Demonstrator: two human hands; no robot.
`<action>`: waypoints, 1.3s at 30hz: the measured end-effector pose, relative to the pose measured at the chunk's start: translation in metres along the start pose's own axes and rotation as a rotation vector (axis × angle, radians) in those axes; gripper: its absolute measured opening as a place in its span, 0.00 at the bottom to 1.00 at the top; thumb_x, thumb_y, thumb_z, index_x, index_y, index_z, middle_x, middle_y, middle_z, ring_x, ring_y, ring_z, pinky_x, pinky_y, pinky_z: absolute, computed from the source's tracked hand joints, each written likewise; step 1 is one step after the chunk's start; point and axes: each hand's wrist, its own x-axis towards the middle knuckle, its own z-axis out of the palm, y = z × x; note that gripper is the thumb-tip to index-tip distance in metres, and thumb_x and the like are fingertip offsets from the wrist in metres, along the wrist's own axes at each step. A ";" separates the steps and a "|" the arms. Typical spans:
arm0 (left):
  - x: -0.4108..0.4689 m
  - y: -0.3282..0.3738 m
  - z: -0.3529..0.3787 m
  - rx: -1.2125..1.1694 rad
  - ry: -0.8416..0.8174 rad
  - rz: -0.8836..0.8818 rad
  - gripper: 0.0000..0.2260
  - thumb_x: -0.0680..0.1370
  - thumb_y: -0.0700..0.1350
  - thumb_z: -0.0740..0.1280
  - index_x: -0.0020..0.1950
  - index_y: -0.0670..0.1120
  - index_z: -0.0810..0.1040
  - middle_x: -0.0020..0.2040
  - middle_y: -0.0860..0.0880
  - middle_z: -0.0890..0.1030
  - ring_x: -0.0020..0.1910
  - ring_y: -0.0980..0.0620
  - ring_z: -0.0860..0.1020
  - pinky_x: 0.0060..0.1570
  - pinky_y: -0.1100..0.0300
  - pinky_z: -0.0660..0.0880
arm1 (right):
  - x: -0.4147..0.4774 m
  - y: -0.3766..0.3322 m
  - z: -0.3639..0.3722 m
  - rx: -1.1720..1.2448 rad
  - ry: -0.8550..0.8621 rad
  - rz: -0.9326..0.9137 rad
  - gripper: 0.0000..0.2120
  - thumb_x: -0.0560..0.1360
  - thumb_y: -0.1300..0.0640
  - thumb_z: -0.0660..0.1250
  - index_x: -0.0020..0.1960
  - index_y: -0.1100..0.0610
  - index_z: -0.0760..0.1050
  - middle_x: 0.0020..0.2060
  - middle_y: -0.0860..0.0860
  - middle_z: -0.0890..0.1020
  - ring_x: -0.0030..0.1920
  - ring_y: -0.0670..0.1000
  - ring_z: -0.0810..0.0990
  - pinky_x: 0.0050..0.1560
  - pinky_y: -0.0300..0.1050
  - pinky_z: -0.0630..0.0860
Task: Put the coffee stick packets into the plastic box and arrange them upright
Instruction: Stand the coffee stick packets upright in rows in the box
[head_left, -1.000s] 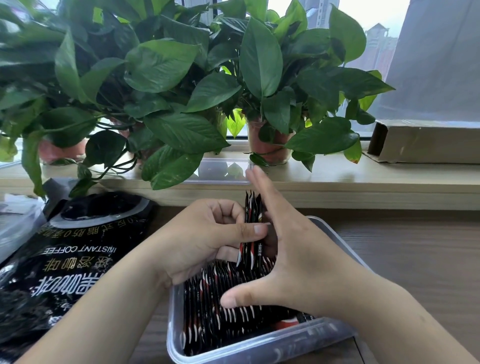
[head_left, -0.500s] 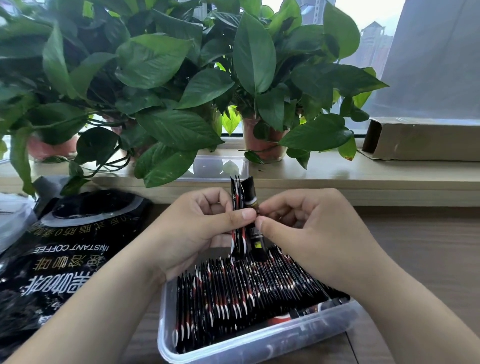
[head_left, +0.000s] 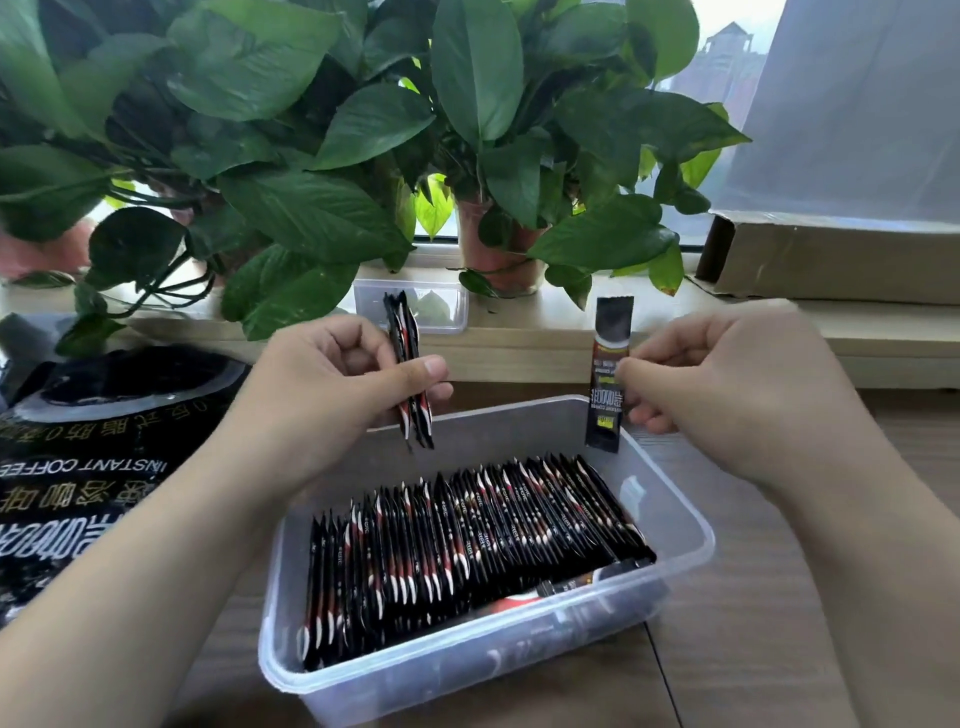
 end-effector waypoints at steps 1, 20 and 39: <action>0.000 -0.001 -0.001 0.045 0.005 0.027 0.14 0.65 0.43 0.77 0.35 0.42 0.72 0.42 0.31 0.84 0.44 0.43 0.87 0.55 0.41 0.77 | -0.001 0.001 -0.002 -0.072 -0.024 0.001 0.08 0.69 0.63 0.72 0.31 0.57 0.82 0.24 0.53 0.83 0.28 0.50 0.85 0.41 0.55 0.85; 0.012 -0.017 -0.010 0.204 -0.037 0.169 0.25 0.62 0.61 0.80 0.36 0.44 0.74 0.41 0.34 0.85 0.46 0.27 0.82 0.49 0.23 0.73 | -0.005 0.001 0.014 -0.509 -0.137 0.010 0.06 0.69 0.58 0.69 0.34 0.57 0.81 0.27 0.52 0.84 0.35 0.50 0.85 0.42 0.44 0.82; 0.008 -0.018 -0.009 0.209 -0.095 0.166 0.23 0.62 0.61 0.80 0.35 0.45 0.74 0.39 0.32 0.83 0.44 0.27 0.83 0.49 0.23 0.73 | -0.012 0.011 0.047 -0.892 -0.375 -0.170 0.09 0.74 0.61 0.65 0.36 0.53 0.72 0.35 0.50 0.76 0.36 0.53 0.76 0.34 0.41 0.73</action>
